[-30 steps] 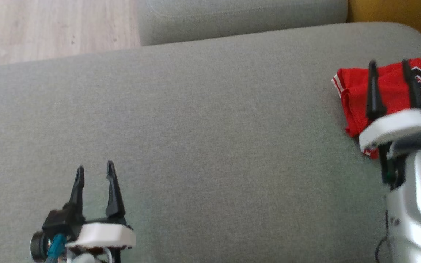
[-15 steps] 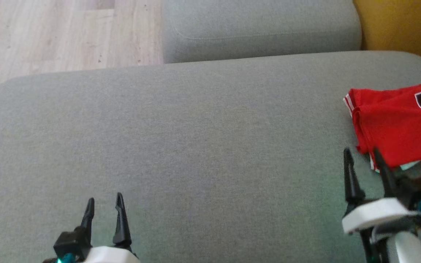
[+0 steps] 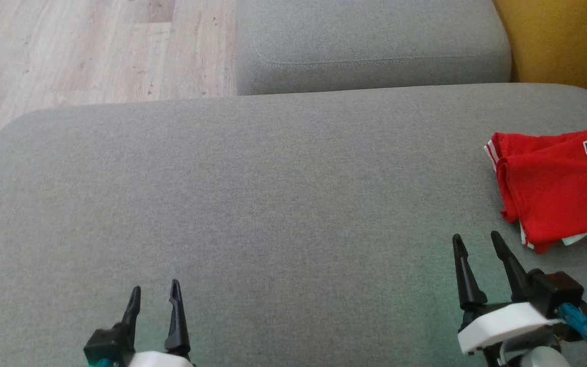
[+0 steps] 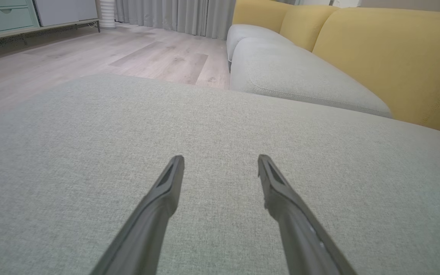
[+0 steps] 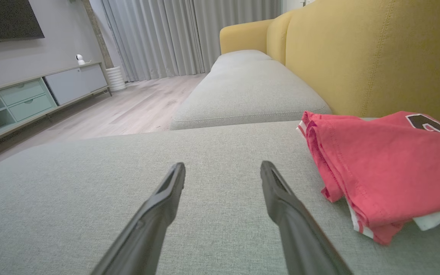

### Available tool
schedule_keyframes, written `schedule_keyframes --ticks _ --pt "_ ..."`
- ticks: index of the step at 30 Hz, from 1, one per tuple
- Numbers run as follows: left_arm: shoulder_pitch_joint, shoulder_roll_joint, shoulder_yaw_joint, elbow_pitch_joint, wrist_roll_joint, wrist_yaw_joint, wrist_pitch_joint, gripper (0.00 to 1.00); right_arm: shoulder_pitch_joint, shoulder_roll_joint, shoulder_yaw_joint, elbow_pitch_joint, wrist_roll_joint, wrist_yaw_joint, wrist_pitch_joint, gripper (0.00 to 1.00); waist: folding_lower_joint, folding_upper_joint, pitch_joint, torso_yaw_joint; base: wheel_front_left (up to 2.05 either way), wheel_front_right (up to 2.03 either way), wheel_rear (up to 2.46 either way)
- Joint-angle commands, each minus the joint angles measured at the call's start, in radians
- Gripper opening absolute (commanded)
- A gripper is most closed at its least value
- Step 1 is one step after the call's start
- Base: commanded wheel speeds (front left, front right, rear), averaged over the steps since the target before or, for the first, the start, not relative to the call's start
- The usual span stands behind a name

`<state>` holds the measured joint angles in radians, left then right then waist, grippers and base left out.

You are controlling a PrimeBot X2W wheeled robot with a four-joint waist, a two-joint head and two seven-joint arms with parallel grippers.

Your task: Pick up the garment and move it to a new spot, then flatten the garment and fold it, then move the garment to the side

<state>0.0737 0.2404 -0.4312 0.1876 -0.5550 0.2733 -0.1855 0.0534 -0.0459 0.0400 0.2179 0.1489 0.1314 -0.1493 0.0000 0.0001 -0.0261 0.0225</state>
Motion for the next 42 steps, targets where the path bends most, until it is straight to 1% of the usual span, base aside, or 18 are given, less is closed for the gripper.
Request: schedule_keyframes --ticks 1,6,7,10,42 --pt "-0.032 0.011 0.026 -0.030 -0.001 0.001 0.001 1.00 -0.023 -0.004 0.029 -0.031 0.005 -0.001 -0.011 1.00 0.0000 -0.0001 0.000 -0.001 0.00 0.00 0.00" --pt "-0.036 0.010 0.017 -0.039 0.001 -0.004 -0.002 1.00 -0.023 -0.004 0.026 -0.030 0.002 -0.001 -0.011 1.00 0.0000 -0.0001 0.001 -0.004 0.00 0.00 0.00" --pt "0.000 -0.001 -0.016 -0.004 -0.001 -0.002 0.001 0.00 0.000 0.000 0.005 0.001 0.001 0.000 0.000 0.00 0.0000 -0.0001 0.001 -0.004 0.00 0.00 0.00" --pt "0.012 -0.010 -0.024 0.041 0.000 -0.001 0.000 0.00 0.011 0.000 0.008 0.054 0.001 0.000 0.002 0.00 0.0001 -0.0001 0.001 -0.004 0.00 0.00 0.00" --pt "-0.037 -0.049 0.109 0.048 -0.268 -0.101 0.068 0.00 -0.031 -0.014 -0.013 0.046 0.379 0.000 0.051 0.00 0.0001 -0.0001 0.008 -0.008 0.00 0.00 0.00"
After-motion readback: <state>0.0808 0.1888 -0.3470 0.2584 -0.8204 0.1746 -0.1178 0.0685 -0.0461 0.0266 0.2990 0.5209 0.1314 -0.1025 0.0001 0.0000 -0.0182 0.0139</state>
